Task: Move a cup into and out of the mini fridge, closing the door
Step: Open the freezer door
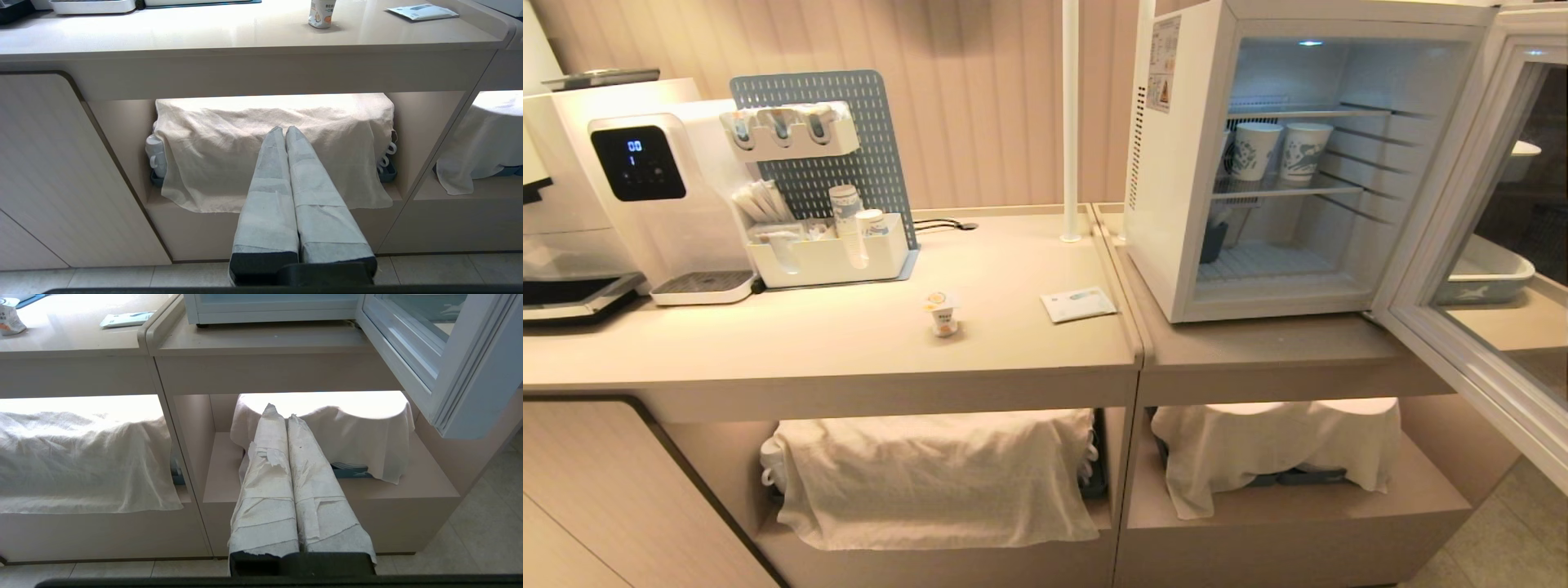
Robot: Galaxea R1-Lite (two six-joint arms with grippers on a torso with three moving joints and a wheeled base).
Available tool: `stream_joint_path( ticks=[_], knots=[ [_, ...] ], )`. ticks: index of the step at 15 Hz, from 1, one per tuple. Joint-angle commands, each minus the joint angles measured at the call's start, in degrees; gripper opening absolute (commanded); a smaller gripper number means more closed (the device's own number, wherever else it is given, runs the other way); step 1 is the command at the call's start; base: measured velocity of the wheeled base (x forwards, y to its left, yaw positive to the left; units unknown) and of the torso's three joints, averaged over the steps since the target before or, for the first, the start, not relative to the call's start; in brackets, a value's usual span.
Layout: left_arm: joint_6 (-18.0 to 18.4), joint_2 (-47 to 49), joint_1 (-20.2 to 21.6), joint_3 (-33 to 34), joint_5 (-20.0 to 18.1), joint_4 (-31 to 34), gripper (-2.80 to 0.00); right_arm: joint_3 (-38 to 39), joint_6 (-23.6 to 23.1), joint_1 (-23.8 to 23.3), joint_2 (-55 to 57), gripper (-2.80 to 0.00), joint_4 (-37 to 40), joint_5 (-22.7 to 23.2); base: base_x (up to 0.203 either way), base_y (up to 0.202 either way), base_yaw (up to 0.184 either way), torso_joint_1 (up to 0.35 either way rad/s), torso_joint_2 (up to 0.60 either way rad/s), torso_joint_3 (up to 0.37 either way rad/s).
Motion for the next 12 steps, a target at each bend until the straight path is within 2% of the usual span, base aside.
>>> stream_joint_path(
  ticks=[1,12],
  knots=[
    [-0.1,0.1,0.0,0.0,0.0,0.0,-2.80,0.5,0.0,0.0,-0.1,-2.80,0.0,0.0,0.000,0.000,0.000,0.000,0.00,0.000],
    [-0.1,0.1,0.0,0.0,0.0,0.0,-2.80,0.5,0.0,0.0,-0.1,-2.80,0.0,0.0,0.000,0.000,0.000,0.000,0.00,0.000]
  ],
)
